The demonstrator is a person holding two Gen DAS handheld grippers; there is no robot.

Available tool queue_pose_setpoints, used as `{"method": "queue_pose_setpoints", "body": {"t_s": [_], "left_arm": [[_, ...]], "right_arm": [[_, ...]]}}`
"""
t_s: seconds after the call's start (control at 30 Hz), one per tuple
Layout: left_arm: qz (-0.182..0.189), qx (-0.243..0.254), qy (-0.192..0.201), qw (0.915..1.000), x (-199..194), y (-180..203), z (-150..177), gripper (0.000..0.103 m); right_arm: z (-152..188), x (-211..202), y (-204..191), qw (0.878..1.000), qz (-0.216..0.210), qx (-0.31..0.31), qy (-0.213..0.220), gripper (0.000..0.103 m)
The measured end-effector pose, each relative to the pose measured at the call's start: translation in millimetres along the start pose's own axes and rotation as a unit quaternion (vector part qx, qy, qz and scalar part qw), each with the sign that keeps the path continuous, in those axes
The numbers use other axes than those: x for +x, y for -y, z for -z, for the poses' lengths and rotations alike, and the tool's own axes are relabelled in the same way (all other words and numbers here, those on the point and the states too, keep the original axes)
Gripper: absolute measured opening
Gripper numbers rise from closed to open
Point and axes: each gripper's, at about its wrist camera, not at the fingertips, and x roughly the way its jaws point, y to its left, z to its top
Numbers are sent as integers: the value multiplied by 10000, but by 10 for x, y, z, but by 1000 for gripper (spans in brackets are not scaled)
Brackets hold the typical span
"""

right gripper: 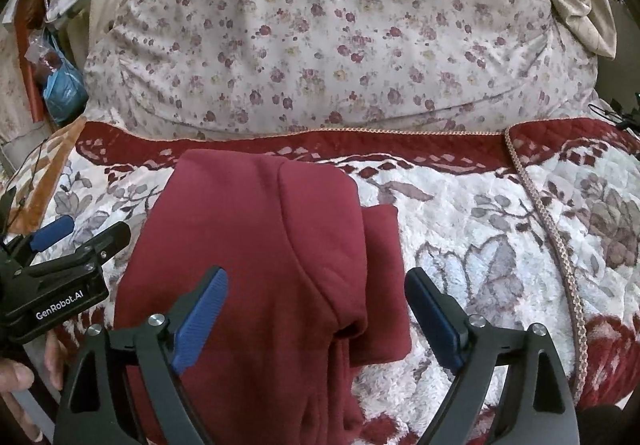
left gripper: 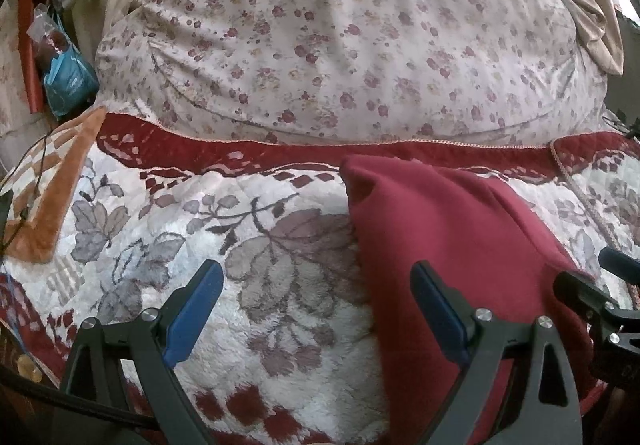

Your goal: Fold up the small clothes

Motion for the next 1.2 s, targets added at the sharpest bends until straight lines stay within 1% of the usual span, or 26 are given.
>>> {"method": "queue_pose_setpoints", "body": {"t_s": [0.53,1.2], "left_arm": [[64,33,-124,9999,56,-13,33,94],[85,24,-153,9998,83,-35,53,94]], "right_arm": [[31,76,23,10000,-9,40,-88,93],[53,118,2,9998,-43,50,-205,94]]}}
